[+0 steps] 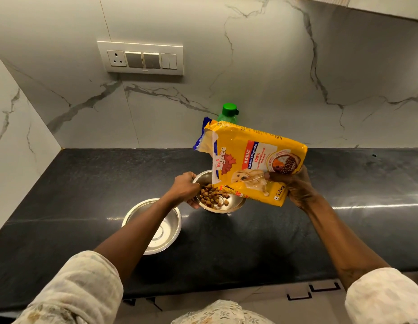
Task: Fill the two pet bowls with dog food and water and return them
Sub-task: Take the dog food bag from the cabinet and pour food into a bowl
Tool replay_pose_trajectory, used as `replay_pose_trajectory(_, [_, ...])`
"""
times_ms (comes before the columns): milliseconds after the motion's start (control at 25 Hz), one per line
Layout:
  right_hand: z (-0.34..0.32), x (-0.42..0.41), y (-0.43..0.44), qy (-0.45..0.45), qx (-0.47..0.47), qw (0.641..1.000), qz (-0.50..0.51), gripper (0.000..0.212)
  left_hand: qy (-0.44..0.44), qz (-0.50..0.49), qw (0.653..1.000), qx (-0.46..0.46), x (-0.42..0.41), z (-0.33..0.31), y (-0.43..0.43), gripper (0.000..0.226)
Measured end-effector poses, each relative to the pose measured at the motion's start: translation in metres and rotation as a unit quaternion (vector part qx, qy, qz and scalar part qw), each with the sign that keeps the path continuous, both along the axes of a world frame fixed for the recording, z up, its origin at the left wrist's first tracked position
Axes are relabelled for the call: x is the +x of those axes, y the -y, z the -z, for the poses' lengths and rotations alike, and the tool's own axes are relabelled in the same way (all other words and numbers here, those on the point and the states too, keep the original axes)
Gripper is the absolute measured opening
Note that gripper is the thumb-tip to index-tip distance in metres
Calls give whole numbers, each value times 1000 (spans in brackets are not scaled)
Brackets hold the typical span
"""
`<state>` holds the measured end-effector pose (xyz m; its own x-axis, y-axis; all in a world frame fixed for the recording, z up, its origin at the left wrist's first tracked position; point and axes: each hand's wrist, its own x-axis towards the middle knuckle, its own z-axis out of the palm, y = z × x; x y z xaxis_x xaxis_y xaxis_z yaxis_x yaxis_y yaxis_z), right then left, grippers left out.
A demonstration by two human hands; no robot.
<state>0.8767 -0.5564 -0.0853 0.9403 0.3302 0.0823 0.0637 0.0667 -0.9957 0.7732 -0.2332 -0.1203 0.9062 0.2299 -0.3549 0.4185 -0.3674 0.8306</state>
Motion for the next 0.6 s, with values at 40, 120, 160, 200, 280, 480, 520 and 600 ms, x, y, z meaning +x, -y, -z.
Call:
replay_pose_trajectory(40, [-1, 1, 1, -1, 1, 1000, 2, 83, 0, -1, 1000, -1, 1, 1, 0, 20])
replay_pose_trajectory(120, [-4, 1, 1, -4, 2, 1000, 5, 83, -3, 0, 1000, 1, 2, 2, 0, 19])
replay_pose_trajectory(160, [-4, 0, 0, -4, 0, 1000, 4, 83, -6, -1, 1000, 1, 3, 3, 0, 20])
replay_pose_trajectory(200, [-5, -1, 0, -3, 0, 1000, 4, 82, -8, -1, 1000, -1, 3, 3, 0, 20])
replay_pose_trajectory(280, [-5, -2, -1, -3, 6, 1000, 3, 78, -9, -1, 1000, -2, 5, 4, 1, 20])
replay_pose_trajectory(480, [-11, 0, 2, 0, 10, 1000, -6, 68, -6, 0, 1000, 2, 7, 4, 2, 20])
replay_pose_trajectory(520, [-13, 1, 3, 0, 9, 1000, -6, 67, -5, 0, 1000, 4, 7, 4, 2, 20])
replay_pose_trajectory(600, [-15, 3, 5, -3, 15, 1000, -2, 66, -2, 0, 1000, 5, 7, 4, 3, 20])
